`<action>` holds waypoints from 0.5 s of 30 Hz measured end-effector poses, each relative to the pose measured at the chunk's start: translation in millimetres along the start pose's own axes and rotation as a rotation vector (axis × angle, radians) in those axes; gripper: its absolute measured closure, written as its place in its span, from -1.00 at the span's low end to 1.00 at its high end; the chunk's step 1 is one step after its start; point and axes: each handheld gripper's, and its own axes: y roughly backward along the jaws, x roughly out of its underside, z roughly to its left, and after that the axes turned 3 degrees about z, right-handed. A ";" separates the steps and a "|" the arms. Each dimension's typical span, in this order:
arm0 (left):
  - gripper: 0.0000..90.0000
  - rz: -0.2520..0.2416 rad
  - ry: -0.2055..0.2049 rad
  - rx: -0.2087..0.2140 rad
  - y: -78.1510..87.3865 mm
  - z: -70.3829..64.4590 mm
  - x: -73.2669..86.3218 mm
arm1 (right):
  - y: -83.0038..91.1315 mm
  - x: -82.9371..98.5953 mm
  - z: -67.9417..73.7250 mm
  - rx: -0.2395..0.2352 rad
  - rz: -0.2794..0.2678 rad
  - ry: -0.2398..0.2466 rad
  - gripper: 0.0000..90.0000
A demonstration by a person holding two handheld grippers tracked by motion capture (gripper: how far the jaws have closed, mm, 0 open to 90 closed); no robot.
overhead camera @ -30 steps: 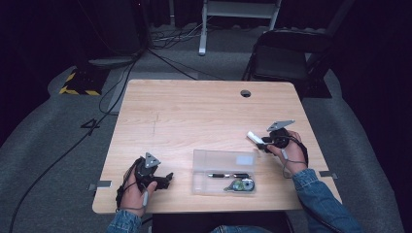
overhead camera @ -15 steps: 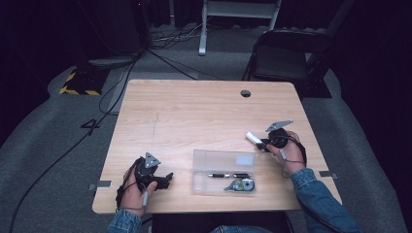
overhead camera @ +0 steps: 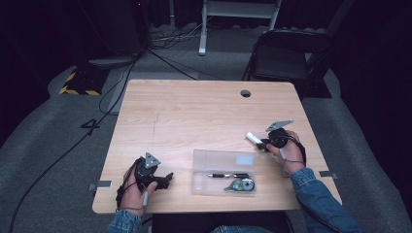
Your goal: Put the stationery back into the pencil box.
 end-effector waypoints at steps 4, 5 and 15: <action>-0.78 0.000 0.000 0.001 0.0 0.0 0.0 | 0.1 0.2 0.3 0.004 -0.001 -0.003 0.60; -0.78 0.000 0.000 0.001 0.0 0.0 0.0 | 0.2 0.2 0.3 0.005 0.000 -0.003 0.60; -0.78 0.001 0.000 0.001 0.0 0.1 0.0 | 12.2 -3.4 0.9 0.007 -0.028 -0.001 0.59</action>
